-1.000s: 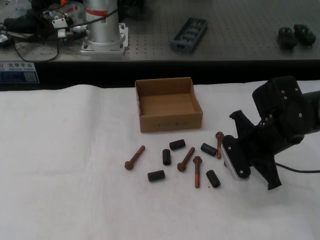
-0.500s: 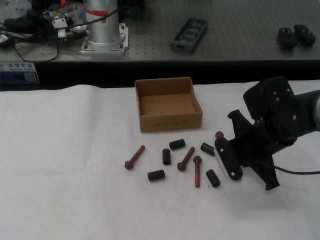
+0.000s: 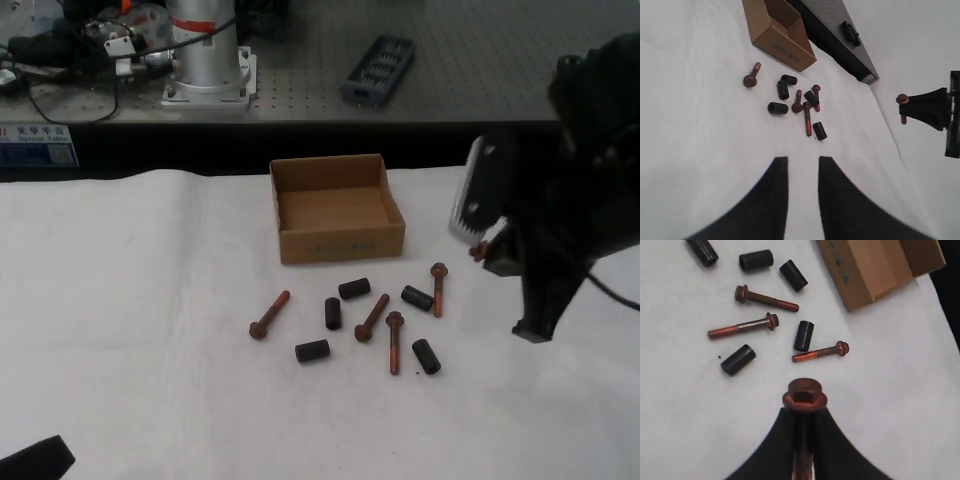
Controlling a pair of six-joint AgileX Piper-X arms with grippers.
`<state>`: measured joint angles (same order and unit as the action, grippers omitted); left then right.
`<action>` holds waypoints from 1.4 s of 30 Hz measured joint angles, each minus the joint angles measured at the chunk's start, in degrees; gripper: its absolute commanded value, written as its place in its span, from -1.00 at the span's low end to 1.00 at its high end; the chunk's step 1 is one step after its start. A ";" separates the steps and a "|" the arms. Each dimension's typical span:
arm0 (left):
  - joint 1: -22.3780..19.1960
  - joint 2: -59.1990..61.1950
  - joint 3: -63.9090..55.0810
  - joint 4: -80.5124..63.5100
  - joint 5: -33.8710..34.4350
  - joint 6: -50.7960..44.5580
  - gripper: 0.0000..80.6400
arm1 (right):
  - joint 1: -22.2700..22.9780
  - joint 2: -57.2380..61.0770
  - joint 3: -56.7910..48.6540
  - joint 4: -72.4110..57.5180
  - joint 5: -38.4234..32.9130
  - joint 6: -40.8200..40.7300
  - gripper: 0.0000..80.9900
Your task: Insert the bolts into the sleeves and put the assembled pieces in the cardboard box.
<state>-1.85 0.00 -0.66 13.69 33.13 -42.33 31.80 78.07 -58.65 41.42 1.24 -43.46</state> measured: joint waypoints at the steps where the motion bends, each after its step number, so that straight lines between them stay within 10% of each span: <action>1: 0.00 0.00 -0.87 1.08 0.14 0.64 -0.58 | 0.23 -3.50 0.00 3.85 -0.55 4.76 -0.93; 10: -3.18 10.87 -8.71 6.76 0.53 10.64 -0.58 | 0.29 -18.06 4.17 14.45 -1.24 18.42 -0.93; 31: -24.48 79.38 -48.42 6.85 -13.59 75.05 -0.26 | 0.29 -37.13 14.98 16.53 -1.66 32.54 -0.93; 42: -26.55 97.49 -62.00 5.54 -15.13 83.57 -0.26 | 0.29 -37.27 14.98 16.57 -1.78 32.68 -0.93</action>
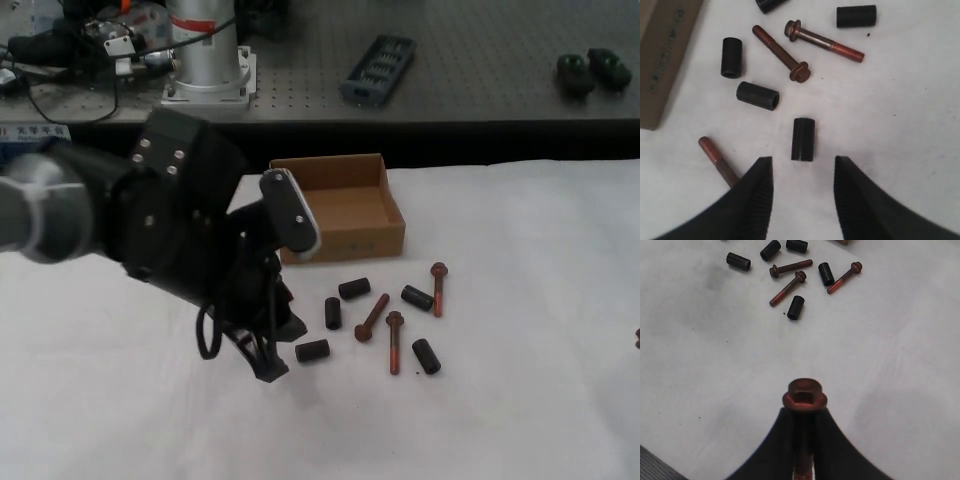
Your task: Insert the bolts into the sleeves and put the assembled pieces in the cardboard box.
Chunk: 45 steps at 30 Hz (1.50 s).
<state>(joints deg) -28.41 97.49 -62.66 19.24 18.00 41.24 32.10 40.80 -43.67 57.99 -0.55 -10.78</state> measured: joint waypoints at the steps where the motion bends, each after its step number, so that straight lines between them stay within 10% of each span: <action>1: -0.11 1.65 -0.52 -0.30 0.00 0.33 -0.26 | 0.00 0.00 0.00 0.00 0.00 0.00 -0.93; 35: -2.44 12.60 -3.63 -2.80 -2.29 3.92 -0.27 | 0.00 0.00 3.79 -4.21 0.00 -0.87 -0.93; 45: -2.44 13.18 -3.89 -2.60 -1.59 3.92 -0.76 | 0.00 0.00 3.79 -4.21 0.00 -2.06 -0.93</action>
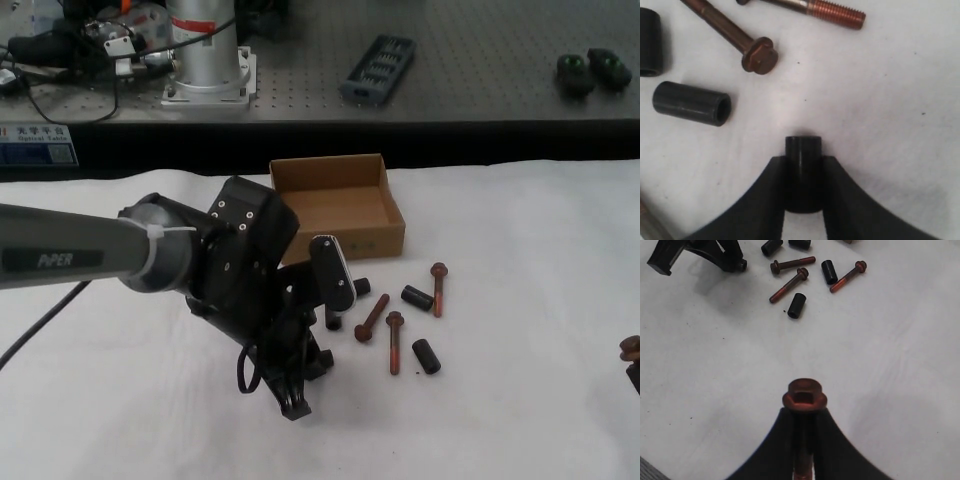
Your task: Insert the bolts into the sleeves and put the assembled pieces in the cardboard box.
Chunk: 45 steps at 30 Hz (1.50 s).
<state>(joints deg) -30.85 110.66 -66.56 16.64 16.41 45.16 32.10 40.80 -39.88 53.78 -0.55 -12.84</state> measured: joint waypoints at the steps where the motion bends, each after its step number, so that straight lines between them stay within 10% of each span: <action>1: 0.00 0.14 0.00 0.00 0.13 0.06 -0.81 | 0.00 0.00 0.00 0.00 0.00 0.00 -0.93; 26: -4.67 -16.32 0.10 11.98 -1.40 -21.88 -0.98 | 0.00 1.48 0.00 -10.37 -7.09 4.22 -0.93; 45: -4.67 -37.78 25.12 -18.78 19.06 -57.51 -0.98 | 0.00 21.38 0.00 -54.24 -30.16 55.42 -0.93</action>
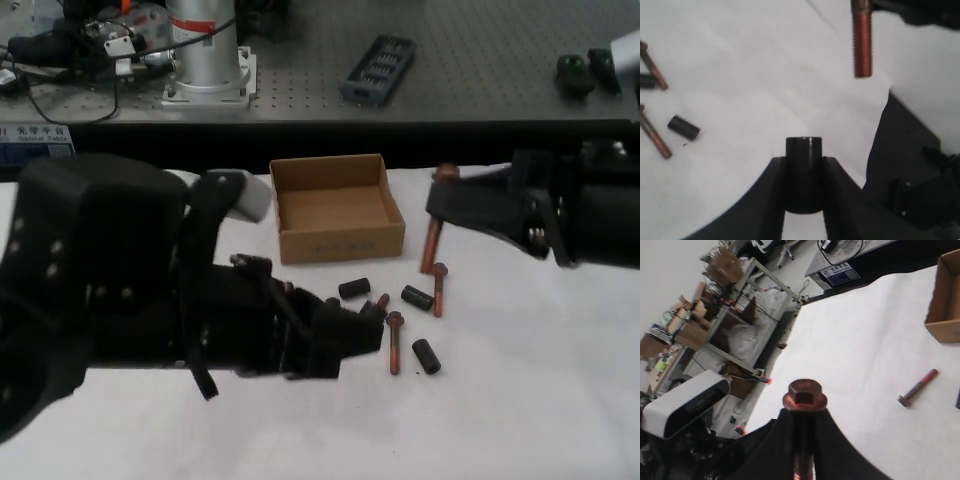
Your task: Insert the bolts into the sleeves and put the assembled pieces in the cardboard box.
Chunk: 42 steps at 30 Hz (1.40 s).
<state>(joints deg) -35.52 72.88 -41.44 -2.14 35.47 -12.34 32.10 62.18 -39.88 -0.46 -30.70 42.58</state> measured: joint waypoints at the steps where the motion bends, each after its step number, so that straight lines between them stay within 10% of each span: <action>1: 0.00 -0.74 1.05 -2.80 0.38 -2.06 -0.98 | 0.00 -0.02 0.00 -0.19 0.00 0.27 -0.93; 12: 0.00 -1.70 4.26 -23.61 1.66 -17.83 -0.98 | 2.33 -0.02 0.00 -7.09 -1.50 6.67 -0.93; 42: 0.00 -1.70 4.41 -25.06 3.15 -19.17 -0.98 | 1.35 -0.02 0.00 -7.09 -0.80 1.21 -0.93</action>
<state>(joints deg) -35.52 71.18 -37.03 -27.19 38.62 -31.51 33.44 62.16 -39.88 -7.55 -31.50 43.79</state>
